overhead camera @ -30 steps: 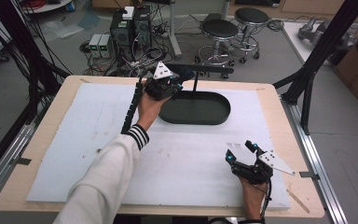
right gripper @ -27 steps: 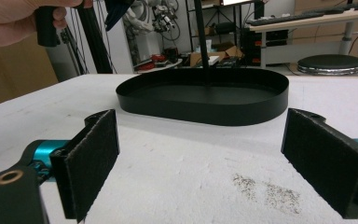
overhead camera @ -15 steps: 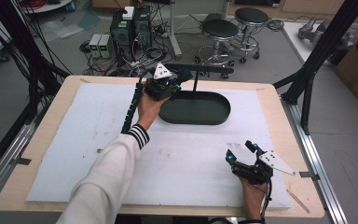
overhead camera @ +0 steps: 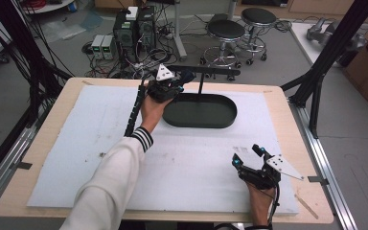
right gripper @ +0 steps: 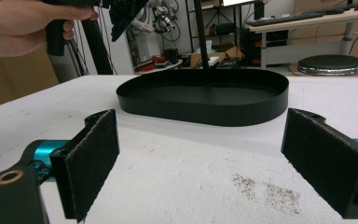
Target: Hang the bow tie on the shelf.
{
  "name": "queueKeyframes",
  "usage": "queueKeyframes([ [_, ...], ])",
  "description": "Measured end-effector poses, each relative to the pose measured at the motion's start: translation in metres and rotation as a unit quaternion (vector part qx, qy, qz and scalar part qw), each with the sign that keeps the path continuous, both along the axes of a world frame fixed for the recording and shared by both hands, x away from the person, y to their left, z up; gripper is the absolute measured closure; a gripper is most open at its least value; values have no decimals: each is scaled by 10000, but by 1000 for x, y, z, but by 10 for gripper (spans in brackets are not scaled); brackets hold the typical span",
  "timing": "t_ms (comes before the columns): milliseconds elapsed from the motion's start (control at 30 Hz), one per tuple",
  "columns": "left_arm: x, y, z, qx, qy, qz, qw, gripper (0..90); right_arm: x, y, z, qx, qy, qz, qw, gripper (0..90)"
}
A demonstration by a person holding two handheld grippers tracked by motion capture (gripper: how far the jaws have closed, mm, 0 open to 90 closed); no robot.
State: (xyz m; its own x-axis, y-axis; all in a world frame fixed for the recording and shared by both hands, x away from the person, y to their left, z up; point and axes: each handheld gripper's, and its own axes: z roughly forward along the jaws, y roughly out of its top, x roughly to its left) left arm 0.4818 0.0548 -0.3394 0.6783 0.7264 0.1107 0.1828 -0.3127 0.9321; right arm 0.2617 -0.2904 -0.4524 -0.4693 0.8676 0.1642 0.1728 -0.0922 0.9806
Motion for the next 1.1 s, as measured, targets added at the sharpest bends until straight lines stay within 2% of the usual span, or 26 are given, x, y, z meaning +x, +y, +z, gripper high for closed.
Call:
queueKeyframes([
  [100, 3, 1, -3, 29, 27, 103, 9999, 755, 0, 0, 0, 24, 17, -2, 10000, 102],
  [267, 8, 3, -7, -56, 70, 221, 9997, 755, 0, 0, 0, 20, 16, -9, 10000, 102],
  [567, 16, 6, -18, 24, 235, 224, 9995, 754, 0, 0, 0, -14, -2, -16, 10000, 102],
  [700, 17, 7, -23, 74, 391, 206, 9990, 753, 0, 1, 0, -28, 3, -19, 10000, 102],
  [933, 15, 13, -30, -37, 479, 161, 9987, 744, 0, 1, 0, -22, 2, -14, 10000, 102],
  [967, 14, 16, -32, -136, 506, 150, 9985, 742, 0, 1, 0, -31, -1, -16, 10000, 102],
  [1000, 14, 16, -32, -136, 506, 150, 9985, 739, 0, 1, 0, -31, -1, -16, 10000, 102],
  [1100, 12, 20, -32, -229, 564, 66, 9981, 685, 0, 1, 0, -34, -10, -14, 10000, 102],
])
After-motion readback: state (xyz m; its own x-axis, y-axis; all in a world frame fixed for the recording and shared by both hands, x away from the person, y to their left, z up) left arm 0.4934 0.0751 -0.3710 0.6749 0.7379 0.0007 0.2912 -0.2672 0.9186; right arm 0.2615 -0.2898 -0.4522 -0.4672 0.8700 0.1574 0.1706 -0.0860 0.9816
